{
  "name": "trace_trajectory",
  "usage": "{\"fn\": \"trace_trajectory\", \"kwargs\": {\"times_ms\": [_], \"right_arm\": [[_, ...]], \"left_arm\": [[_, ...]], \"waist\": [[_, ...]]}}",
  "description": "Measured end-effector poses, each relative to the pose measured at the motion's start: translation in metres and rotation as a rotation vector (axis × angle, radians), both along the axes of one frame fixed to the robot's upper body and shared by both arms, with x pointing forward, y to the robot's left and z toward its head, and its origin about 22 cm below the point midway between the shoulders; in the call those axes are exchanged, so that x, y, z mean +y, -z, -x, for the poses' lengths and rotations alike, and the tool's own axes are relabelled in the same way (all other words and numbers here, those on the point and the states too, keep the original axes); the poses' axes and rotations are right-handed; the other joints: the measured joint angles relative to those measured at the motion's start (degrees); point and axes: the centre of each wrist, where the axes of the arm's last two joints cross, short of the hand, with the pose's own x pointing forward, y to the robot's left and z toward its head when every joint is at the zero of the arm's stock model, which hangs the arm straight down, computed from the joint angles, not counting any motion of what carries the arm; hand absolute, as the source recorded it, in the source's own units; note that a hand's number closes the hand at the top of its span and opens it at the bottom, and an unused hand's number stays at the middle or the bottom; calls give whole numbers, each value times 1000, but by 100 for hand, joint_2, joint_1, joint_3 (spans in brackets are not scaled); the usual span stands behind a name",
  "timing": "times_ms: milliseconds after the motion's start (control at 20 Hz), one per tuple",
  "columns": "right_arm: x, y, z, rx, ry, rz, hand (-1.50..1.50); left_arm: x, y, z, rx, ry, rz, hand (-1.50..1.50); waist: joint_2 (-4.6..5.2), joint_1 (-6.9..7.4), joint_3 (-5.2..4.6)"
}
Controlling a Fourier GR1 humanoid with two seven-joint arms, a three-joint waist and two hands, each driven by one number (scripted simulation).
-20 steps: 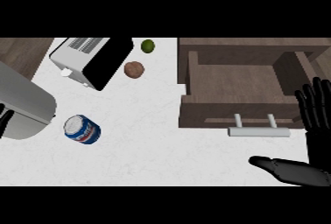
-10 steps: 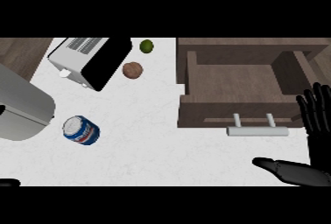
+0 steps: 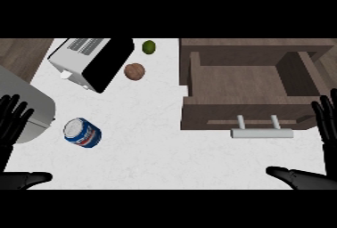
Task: Pick up the can, place it into the drawer and close the drawer
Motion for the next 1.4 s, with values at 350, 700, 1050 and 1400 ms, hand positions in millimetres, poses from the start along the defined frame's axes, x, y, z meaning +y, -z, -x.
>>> {"fn": "trace_trajectory", "kwargs": {"times_ms": [350, 700, 1050, 1400], "right_arm": [[-12, -1, 7, -9, -3, 11, -150], [-19, -10, 10, -14, 11, 13, -150], [-19, -17, 22, -15, 14, 7, -150], [-18, -17, 27, -14, 17, 18, -150]], "left_arm": [[-12, 44, -2, 38, -20, -28, -150], [-20, 85, -8, 67, -52, -42, -150], [1, 117, -10, 93, -99, -41, -150], [3, 157, -16, 128, -116, -43, -150]], "waist": [[-1, -2, -1], [1, -5, -1], [0, -8, -2], [3, -18, -2]]}}
